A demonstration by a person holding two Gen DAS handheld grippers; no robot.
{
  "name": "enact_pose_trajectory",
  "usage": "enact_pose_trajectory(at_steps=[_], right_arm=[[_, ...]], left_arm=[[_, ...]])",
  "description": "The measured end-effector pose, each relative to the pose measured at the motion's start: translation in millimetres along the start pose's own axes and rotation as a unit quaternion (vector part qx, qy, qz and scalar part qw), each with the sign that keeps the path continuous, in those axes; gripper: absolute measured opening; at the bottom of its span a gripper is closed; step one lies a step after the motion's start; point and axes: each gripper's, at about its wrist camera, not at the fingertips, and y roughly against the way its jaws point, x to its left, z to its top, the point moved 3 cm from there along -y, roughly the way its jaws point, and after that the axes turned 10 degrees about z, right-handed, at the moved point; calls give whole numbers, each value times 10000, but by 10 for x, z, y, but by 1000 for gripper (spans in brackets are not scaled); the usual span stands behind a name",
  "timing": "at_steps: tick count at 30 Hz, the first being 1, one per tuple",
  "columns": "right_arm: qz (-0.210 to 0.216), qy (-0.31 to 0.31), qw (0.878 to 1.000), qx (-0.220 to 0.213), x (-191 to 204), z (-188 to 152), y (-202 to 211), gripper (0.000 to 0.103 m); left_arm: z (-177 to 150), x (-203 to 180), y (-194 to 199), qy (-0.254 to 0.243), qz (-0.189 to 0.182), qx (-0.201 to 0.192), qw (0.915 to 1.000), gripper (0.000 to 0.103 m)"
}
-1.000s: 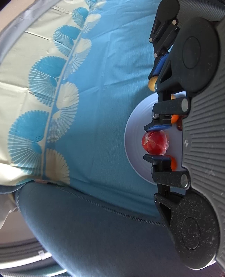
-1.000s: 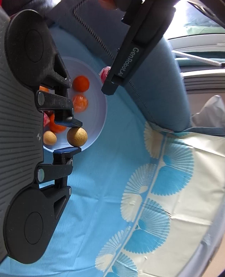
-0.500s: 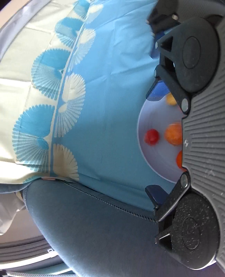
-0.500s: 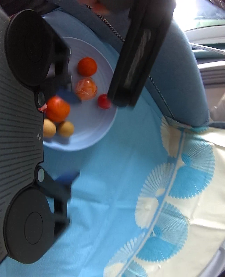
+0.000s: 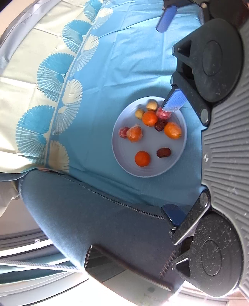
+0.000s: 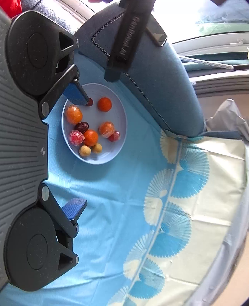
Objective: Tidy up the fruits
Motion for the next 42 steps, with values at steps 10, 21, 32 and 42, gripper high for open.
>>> enact_pose_trajectory(at_steps=[10, 21, 32, 42], right_arm=[[-154, -196, 9997, 1, 78, -95, 469, 102], [-235, 105, 9997, -57, 265, -188, 679, 102], [-245, 163, 9996, -45, 277, -148, 662, 102], [-201, 230, 9995, -23, 332, -150, 650, 102]], left_arm=[[-314, 46, 457, -28, 146, -175, 9997, 103], [-410, 5, 604, -188, 153, -304, 9992, 103], [-416, 0, 579, -272, 231, -299, 9989, 103], [-399, 106, 493, -52, 260, -161, 9995, 103]])
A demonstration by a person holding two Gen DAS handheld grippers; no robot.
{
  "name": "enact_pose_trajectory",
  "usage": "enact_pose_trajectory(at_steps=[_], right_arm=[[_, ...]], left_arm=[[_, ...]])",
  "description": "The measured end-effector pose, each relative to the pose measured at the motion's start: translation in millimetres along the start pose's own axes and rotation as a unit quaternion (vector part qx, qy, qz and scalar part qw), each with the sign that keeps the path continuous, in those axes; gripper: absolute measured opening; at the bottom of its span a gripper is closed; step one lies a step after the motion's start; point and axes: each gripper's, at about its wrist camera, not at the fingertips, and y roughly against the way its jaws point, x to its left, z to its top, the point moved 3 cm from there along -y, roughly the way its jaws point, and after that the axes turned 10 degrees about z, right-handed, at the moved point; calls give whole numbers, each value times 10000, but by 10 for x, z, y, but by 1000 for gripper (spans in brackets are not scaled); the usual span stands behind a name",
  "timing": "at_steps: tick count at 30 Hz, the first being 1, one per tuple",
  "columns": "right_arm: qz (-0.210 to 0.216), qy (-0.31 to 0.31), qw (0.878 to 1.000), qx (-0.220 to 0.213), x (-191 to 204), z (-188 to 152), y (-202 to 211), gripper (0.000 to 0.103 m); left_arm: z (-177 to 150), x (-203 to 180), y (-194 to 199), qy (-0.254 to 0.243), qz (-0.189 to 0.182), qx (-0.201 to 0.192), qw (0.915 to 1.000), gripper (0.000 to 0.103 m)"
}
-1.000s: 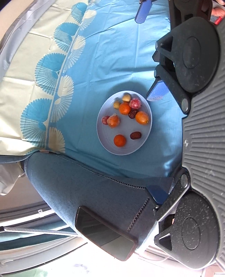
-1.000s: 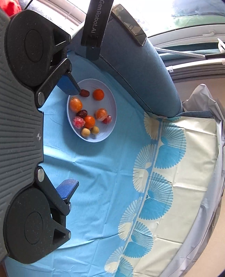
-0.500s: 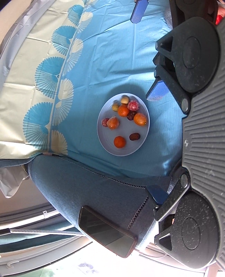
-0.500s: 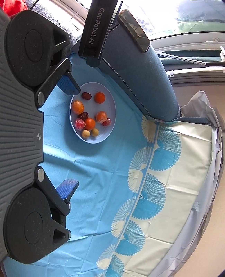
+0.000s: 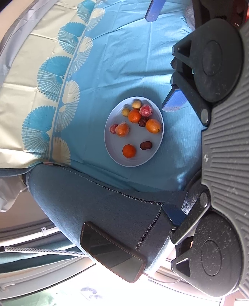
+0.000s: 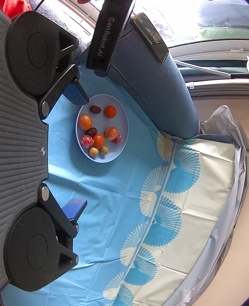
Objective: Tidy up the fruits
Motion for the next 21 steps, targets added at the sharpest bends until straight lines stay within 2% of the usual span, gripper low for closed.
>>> enact_pose_trajectory(at_steps=[7, 13, 18, 21], right_arm=[[-3, 39, 10000, -38, 24, 24, 21, 102], [7, 89, 9999, -49, 61, 24, 39, 102], [-5, 100, 9999, -88, 56, 30, 70, 102], [-10, 92, 9999, -99, 56, 29, 74, 102]], left_arm=[[3, 52, 14, 184, -7, -83, 9998, 103], [26, 78, 55, 281, 210, -64, 9994, 103], [66, 72, 96, 89, 435, -193, 9988, 103], [59, 51, 95, -73, 310, -181, 9993, 103]])
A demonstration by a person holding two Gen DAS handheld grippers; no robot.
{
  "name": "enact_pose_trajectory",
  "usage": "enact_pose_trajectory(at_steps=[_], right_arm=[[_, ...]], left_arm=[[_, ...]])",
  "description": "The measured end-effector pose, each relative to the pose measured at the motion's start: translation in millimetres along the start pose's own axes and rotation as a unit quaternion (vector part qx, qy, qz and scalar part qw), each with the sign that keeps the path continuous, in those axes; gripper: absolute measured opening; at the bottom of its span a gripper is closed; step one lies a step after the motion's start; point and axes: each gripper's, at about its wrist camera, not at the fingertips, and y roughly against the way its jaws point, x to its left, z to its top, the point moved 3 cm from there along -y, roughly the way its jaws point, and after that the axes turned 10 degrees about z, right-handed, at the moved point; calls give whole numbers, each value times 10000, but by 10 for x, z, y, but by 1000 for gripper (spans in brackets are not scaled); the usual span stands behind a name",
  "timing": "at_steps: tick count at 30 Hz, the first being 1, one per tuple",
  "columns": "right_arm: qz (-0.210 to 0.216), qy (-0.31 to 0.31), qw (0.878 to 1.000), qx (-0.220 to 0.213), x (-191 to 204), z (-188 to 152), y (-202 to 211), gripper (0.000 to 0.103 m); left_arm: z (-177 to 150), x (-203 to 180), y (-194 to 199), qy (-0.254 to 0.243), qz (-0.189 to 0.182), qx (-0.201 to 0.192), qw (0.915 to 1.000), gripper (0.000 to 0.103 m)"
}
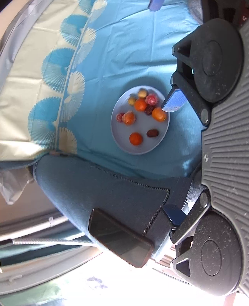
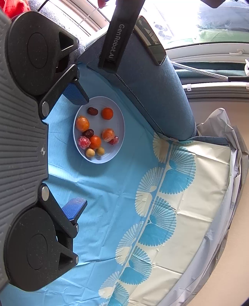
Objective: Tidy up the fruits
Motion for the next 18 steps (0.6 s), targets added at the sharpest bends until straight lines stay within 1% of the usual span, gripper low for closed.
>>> enact_pose_trajectory(at_steps=[5, 9, 18], right_arm=[[-6, 11, 10000, 6, -2, 3, -5, 102], [-7, 8, 10000, 5, -1, -2, -3, 102], [7, -4, 10000, 15, 0, -4, -10, 102]], left_arm=[[-30, -24, -6, -45, 37, -40, 10000, 103], [-36, -38, -15, -92, 142, -65, 9998, 103], [-40, -50, -44, -135, 136, -20, 9998, 103]])
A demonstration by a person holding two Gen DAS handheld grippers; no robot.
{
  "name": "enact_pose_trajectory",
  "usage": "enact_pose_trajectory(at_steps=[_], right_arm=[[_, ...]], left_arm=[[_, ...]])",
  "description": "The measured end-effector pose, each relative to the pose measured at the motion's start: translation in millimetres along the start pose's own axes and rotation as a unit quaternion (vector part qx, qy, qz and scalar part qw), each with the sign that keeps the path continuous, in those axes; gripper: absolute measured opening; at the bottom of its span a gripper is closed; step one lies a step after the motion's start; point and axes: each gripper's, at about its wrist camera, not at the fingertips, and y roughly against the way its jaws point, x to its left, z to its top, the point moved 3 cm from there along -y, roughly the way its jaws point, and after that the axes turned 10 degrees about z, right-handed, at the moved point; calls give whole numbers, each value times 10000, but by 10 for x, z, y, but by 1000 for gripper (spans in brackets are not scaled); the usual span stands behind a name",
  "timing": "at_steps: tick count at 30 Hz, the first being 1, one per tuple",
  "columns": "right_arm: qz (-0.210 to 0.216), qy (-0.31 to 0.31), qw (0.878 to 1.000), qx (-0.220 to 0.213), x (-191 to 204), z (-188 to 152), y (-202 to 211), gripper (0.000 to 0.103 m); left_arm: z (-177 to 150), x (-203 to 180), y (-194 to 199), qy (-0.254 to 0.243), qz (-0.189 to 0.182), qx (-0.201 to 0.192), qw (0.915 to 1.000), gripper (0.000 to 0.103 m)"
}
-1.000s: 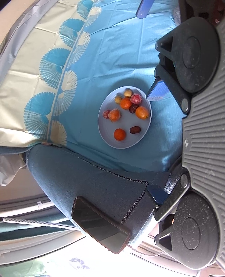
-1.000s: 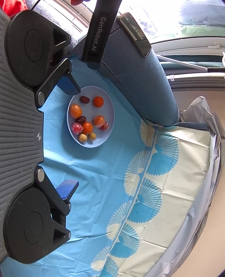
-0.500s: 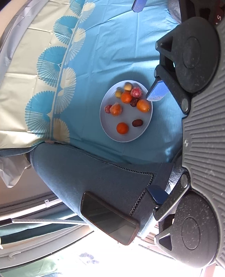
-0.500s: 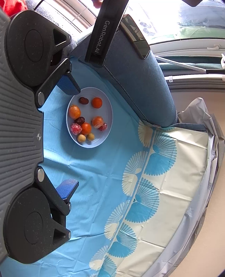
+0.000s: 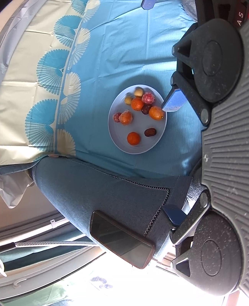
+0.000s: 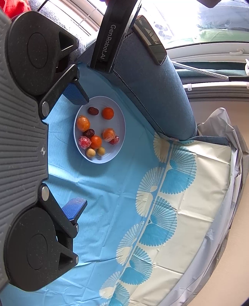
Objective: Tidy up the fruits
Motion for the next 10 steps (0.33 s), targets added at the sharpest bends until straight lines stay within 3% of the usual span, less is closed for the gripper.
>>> enact_pose_trajectory(at_steps=[10], right_arm=[[28, -49, 10000, 25, -12, 0, -21, 102]], left_arm=[[-1, -2, -33, -27, 35, 16, 10000, 103]])
